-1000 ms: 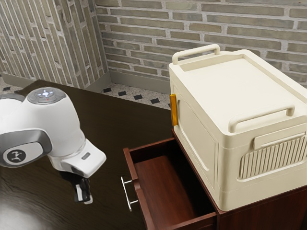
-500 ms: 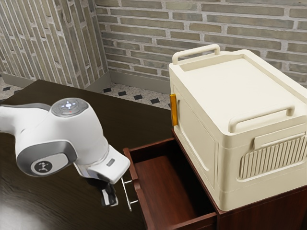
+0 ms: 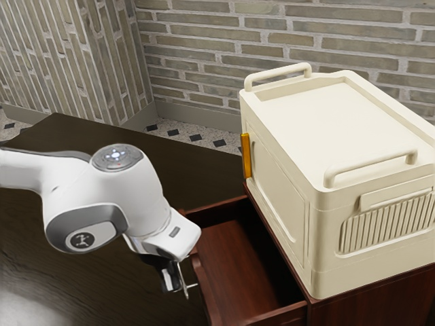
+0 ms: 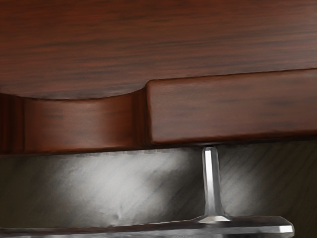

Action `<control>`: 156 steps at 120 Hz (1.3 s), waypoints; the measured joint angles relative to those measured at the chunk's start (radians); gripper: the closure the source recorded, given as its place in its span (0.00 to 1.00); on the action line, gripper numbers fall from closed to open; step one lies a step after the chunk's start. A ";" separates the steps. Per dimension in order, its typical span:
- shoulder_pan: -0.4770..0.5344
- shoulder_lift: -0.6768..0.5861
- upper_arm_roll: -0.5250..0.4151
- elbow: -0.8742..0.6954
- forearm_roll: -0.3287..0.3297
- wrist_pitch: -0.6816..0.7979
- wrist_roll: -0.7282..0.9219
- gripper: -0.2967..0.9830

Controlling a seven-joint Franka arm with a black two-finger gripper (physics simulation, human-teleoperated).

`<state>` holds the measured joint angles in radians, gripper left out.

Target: Push the drawer handle with one arm to close the drawer

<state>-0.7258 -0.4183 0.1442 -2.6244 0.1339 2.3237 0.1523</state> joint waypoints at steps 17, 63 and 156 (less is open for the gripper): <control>-0.003 0.031 0.000 0.016 0.000 0.017 -0.005 0.85; -0.021 0.138 -0.016 0.118 -0.001 0.043 -0.013 0.85; -0.023 0.338 -0.064 0.348 -0.002 0.044 -0.015 0.85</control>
<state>-0.7485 -0.0800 0.0801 -2.2768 0.1322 2.3677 0.1371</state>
